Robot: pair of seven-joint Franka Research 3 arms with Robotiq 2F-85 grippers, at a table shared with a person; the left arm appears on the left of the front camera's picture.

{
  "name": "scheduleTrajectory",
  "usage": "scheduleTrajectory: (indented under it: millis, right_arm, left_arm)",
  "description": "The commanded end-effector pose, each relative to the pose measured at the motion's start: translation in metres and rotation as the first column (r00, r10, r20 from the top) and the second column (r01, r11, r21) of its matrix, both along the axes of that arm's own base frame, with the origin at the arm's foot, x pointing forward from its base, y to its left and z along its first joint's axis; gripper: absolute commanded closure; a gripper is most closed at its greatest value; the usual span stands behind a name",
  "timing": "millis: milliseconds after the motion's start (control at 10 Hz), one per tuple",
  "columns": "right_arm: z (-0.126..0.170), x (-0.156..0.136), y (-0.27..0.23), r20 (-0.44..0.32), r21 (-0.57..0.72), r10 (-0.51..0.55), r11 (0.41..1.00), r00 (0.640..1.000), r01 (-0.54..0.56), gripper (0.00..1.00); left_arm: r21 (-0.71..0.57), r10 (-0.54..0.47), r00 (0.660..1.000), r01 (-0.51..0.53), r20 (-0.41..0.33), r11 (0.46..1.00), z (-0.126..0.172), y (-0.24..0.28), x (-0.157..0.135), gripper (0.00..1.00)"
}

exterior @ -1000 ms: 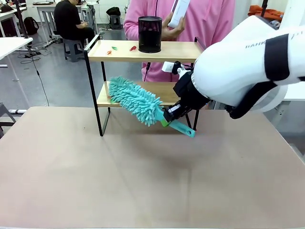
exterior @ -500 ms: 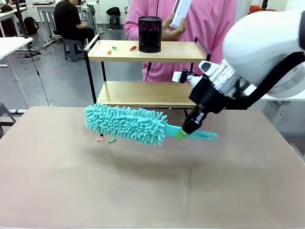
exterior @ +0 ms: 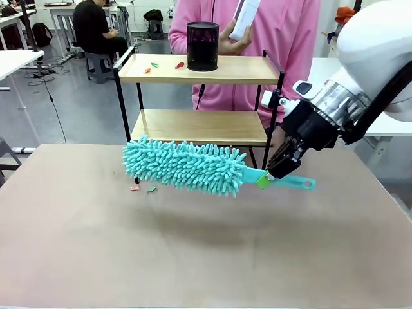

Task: Clean the shelf.
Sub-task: Clean the specific tier of the Shelf with the Duster once objects are removed.

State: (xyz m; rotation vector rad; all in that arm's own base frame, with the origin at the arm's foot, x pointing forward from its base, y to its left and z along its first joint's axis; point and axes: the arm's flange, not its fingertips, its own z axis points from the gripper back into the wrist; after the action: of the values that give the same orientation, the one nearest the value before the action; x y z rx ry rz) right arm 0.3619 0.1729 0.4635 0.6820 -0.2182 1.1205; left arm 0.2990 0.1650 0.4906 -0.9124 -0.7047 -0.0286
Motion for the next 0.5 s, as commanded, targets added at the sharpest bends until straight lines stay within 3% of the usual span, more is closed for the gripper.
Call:
scheduleTrajectory:
  millis: [0,200,400]
  right_arm:
    - [0.034,-0.015,-0.069,-0.026,0.121,-0.024,0.992,0.999,0.027,0.88]
    - [0.072,-0.054,-0.188,-0.11,0.284,-0.15,0.943,0.982,0.176,0.88]
    - [0.07,-0.084,-0.279,-0.321,0.386,-0.42,0.761,0.849,0.522,0.88]
  left_arm:
    - [-0.007,-0.005,1.0,0.006,0.027,1.0,-0.001,-0.002,0.001,0.0]
    - [-0.007,-0.005,1.0,0.006,0.027,1.0,-0.001,-0.002,0.001,0.0]
    - [-0.007,-0.005,1.0,0.006,0.027,1.0,-0.001,-0.002,0.001,0.0]
